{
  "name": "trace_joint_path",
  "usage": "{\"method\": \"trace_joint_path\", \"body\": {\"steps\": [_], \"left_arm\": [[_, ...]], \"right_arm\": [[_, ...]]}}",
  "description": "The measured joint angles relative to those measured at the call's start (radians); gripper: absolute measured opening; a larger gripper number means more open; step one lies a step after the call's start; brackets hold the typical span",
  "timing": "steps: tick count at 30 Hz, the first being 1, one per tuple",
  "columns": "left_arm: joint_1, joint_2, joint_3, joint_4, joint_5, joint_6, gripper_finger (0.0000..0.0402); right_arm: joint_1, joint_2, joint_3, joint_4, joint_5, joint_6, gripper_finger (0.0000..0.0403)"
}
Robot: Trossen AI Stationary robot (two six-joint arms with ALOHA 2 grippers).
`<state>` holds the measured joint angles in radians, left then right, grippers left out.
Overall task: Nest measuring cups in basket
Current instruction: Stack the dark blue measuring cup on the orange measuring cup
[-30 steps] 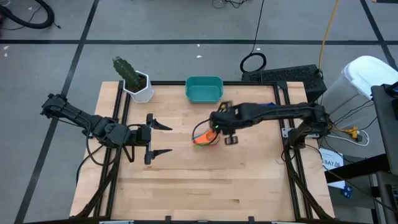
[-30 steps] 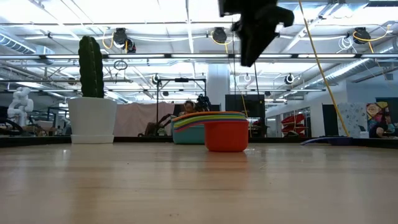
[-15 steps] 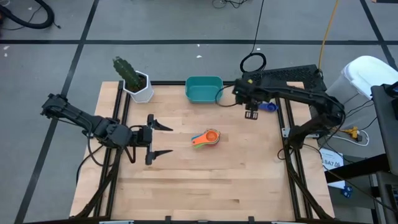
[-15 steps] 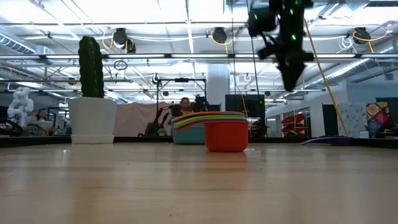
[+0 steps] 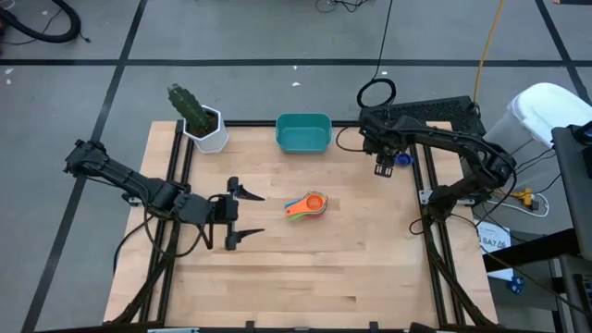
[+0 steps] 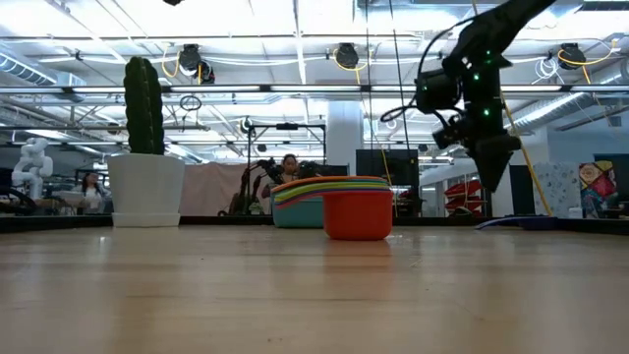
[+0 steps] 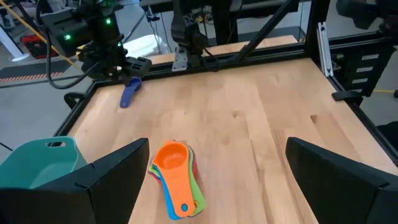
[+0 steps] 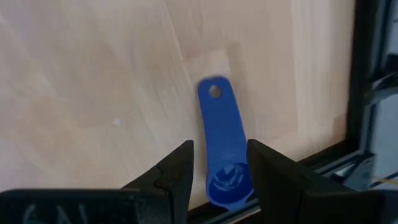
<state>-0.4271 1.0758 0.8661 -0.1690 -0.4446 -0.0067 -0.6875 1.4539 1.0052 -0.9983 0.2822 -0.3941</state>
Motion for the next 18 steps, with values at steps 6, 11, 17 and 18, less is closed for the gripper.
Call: {"method": "trace_joint_path", "body": {"steps": [6,11,17,18], "left_arm": [[0.000,0.000,0.000,0.008,0.000,-0.001,0.0379],[0.000,0.000,0.000,0.009,0.000,-0.002,0.0379],[0.000,0.000,0.000,0.009,0.000,-0.002,0.0379],[0.000,0.000,0.000,0.009,0.000,-0.002,0.0379]], "right_arm": [[-0.078,0.000,-0.045,0.007,0.001,-0.029,0.0141],[-0.135,0.000,-0.071,-0.003,0.001,-0.018,0.0141],[-0.162,0.000,-0.089,-0.041,0.000,-0.013,0.0141],[-0.163,0.000,-0.093,-0.047,-0.001,-0.011,0.0141]]}}
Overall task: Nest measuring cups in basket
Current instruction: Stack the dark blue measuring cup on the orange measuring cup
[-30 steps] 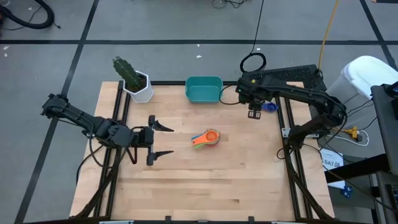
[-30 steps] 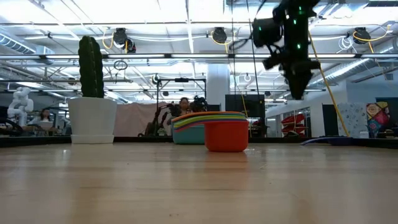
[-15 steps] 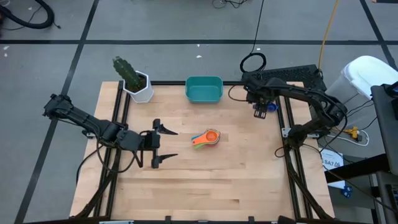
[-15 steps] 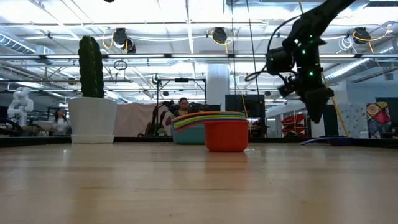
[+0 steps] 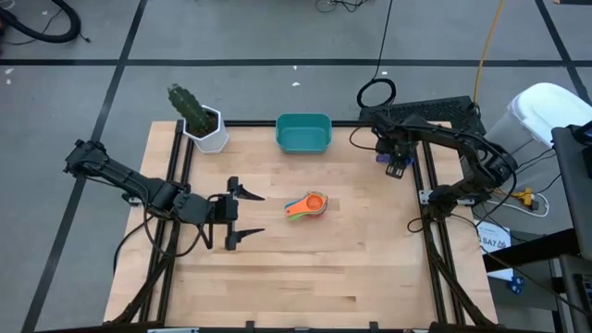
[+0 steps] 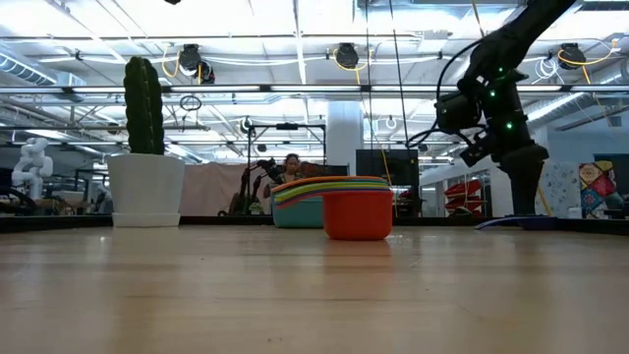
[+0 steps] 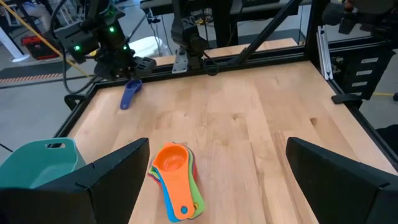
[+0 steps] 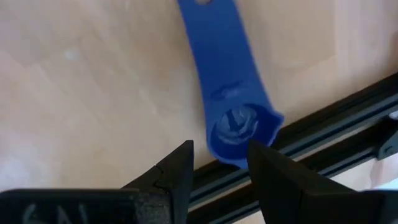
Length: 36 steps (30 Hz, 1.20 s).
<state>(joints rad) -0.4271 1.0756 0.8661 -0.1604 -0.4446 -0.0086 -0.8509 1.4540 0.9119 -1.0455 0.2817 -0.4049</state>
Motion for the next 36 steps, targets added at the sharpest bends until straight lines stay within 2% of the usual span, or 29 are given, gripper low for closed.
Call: {"method": "trace_joint_path", "body": {"steps": [5,9,15,25,31,36], "left_arm": [[0.000,0.000,0.000,0.000,0.000,-0.001,0.0379],[0.000,0.000,0.000,0.000,0.000,-0.002,0.0379],[0.000,0.000,0.000,0.000,0.000,-0.002,0.0379],[0.000,0.000,0.000,0.000,0.000,-0.013,0.0379],[0.000,0.000,0.000,0.001,0.000,-0.016,0.0379],[0.000,0.000,0.000,0.031,0.001,0.000,0.0379]], "right_arm": [[0.000,0.000,-0.049,0.001,-0.075,0.015,0.0141],[0.000,0.000,-0.104,0.055,-0.073,0.018,0.0141],[0.000,0.000,-0.134,0.117,-0.018,0.002,0.0141],[0.000,-0.008,-0.134,0.153,-0.022,0.016,0.0141],[0.002,-0.008,-0.134,0.114,-0.015,0.051,0.0141],[0.002,-0.011,-0.134,0.099,0.044,0.092,0.0141]]}}
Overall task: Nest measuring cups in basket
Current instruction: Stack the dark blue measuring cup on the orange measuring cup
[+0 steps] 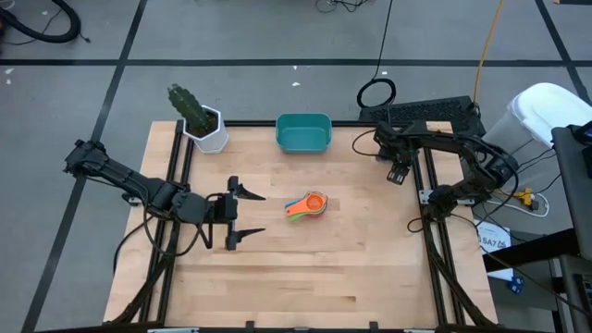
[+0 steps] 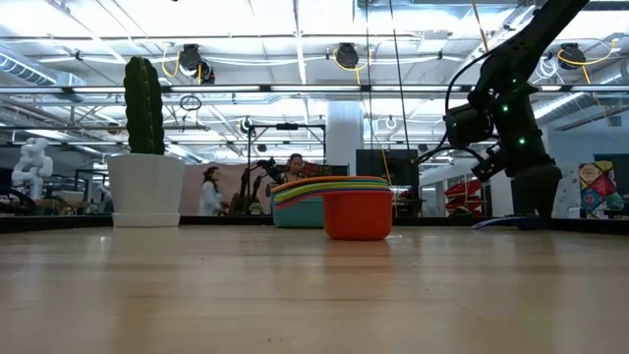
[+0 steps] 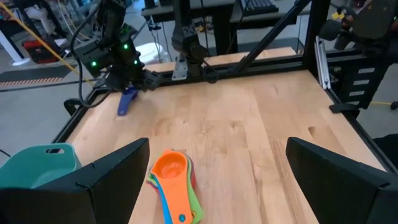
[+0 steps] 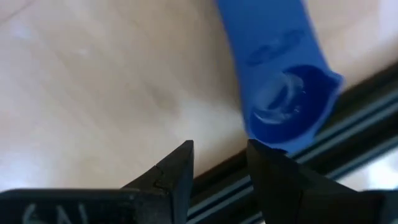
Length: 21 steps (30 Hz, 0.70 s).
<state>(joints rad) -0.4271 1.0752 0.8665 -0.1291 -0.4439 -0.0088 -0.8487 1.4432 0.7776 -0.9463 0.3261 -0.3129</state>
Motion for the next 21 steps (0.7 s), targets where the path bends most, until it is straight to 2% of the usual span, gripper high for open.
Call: {"method": "trace_joint_path", "body": {"steps": [5,11,16,21], "left_arm": [[0.000,0.000,0.000,0.025,0.000,0.011,0.0379],[0.000,0.000,0.000,0.027,0.000,0.010,0.0379],[0.000,0.000,0.000,0.027,0.000,0.002,0.0379],[0.000,0.000,0.000,0.026,0.000,0.003,0.0379]], "right_arm": [[0.000,-0.033,0.000,0.023,0.059,0.049,0.0141],[0.000,-0.084,0.001,0.110,0.063,0.037,0.0141],[-0.008,-0.082,0.001,0.150,-0.011,0.000,0.0141],[-0.009,-0.059,0.001,0.152,-0.017,-0.003,0.0141]]}}
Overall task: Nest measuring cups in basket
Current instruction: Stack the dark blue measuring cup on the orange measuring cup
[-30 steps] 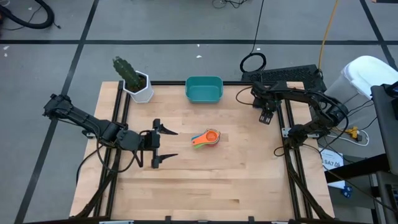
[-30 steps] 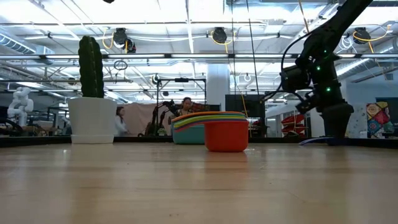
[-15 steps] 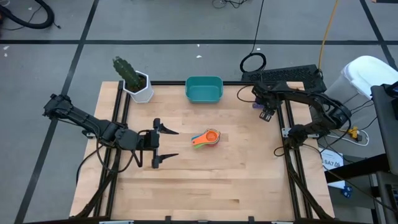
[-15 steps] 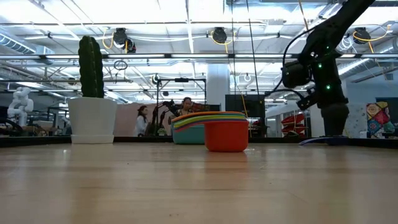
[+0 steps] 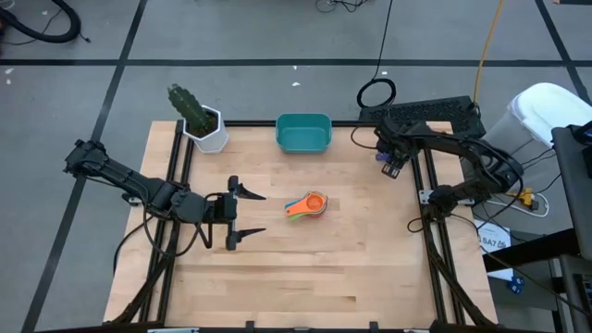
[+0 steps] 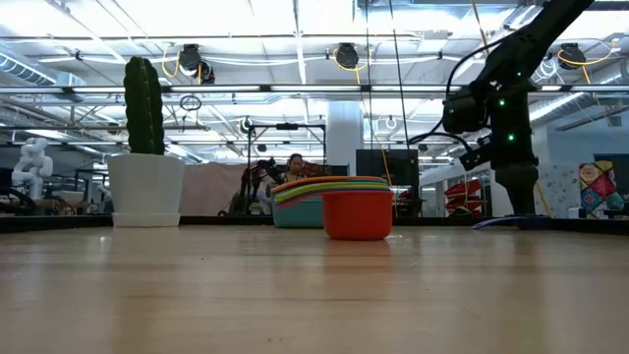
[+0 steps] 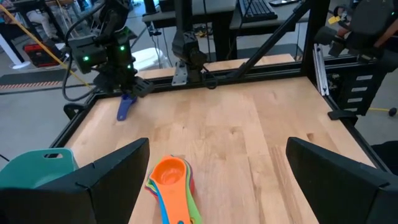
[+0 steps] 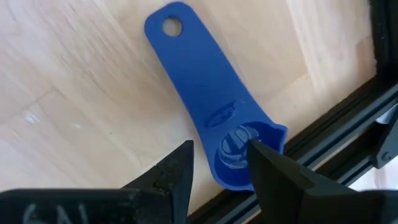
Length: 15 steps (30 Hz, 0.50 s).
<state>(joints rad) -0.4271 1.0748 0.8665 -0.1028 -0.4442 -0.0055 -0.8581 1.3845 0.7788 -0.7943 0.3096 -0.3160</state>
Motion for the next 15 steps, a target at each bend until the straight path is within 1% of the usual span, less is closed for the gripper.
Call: {"method": "trace_joint_path", "body": {"steps": [7,12,15], "left_arm": [[0.000,0.000,0.000,-0.006,0.000,0.000,0.0379],[0.000,0.000,0.000,-0.006,0.000,-0.003,0.0379],[0.000,0.000,0.000,-0.006,0.000,-0.003,0.0379]], "right_arm": [[-0.010,0.011,0.000,-0.005,-0.002,-0.002,0.0141],[-0.051,0.011,0.000,-0.007,-0.066,0.009,0.0141],[-0.077,0.011,0.000,-0.003,-0.073,-0.005,0.0141]]}}
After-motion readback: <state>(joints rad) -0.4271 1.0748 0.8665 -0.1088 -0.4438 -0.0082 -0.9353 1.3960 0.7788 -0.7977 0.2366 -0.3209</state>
